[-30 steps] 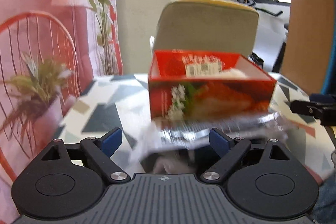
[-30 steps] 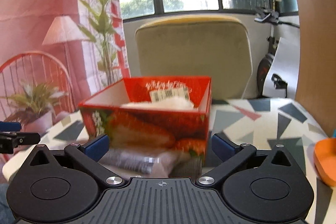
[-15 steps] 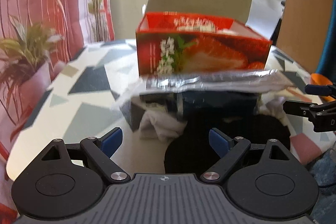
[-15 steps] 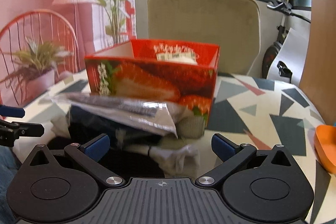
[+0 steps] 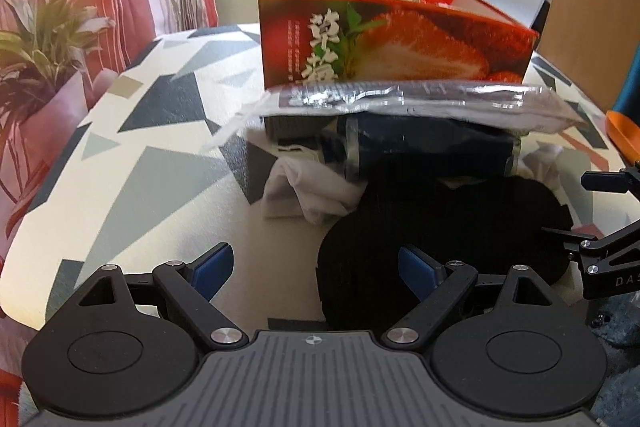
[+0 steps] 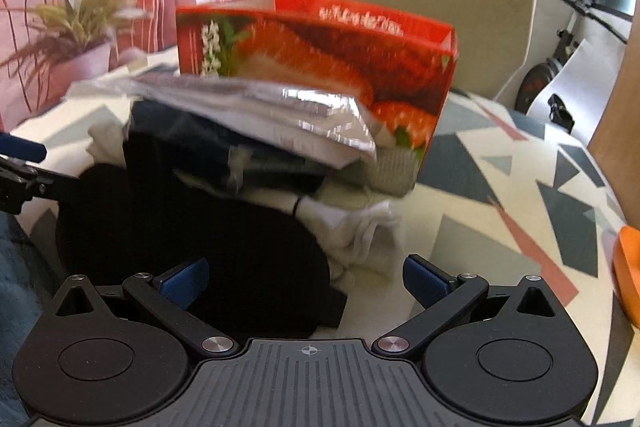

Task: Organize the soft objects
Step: 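Move the right tool back to the pile and reach for the black eye mask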

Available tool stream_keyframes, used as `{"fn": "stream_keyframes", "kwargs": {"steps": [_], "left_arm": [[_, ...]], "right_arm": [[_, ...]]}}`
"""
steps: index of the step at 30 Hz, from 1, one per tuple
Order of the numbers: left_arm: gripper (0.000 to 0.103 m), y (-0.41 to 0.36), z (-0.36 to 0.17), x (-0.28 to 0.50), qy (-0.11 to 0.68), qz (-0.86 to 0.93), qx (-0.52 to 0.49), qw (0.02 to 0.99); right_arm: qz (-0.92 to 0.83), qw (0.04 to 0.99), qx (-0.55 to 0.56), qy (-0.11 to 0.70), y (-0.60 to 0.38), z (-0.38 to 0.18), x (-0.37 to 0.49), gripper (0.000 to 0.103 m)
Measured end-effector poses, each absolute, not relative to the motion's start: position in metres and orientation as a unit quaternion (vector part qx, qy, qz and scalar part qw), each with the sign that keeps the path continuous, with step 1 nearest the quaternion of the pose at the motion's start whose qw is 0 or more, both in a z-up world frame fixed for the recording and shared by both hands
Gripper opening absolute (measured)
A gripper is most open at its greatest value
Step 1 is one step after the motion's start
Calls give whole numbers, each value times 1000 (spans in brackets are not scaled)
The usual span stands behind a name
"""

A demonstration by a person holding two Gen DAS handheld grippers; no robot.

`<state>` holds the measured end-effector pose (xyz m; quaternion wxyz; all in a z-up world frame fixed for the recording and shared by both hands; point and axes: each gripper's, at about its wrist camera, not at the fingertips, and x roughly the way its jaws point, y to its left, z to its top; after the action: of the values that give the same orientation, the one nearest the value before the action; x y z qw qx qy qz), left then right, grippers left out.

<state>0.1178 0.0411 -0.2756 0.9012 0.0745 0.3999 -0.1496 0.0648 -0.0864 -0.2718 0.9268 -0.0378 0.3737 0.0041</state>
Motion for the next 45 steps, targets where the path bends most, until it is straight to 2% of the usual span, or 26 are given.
{"fn": "stream_keyframes", "kwargs": {"steps": [11, 24, 26, 28, 32, 45], "left_arm": [[92, 40, -292, 132, 449, -136, 89, 879], [97, 40, -297, 135, 460, -128, 85, 875], [97, 40, -297, 135, 458, -128, 85, 876], [96, 40, -296, 134, 454, -129, 86, 878], [86, 39, -294, 130, 447, -142, 86, 879], [89, 40, -297, 135, 456, -139, 84, 875]], "right_arm": [[-3, 914, -45, 403, -90, -284, 69, 103], [-16, 904, -52, 424, -96, -283, 70, 102], [-21, 903, -47, 426, -99, -282, 69, 100], [-18, 903, -38, 427, -102, -281, 68, 89], [-2, 903, -36, 428, -100, -279, 67, 81], [-19, 892, -20, 452, -110, -280, 61, 86]]}}
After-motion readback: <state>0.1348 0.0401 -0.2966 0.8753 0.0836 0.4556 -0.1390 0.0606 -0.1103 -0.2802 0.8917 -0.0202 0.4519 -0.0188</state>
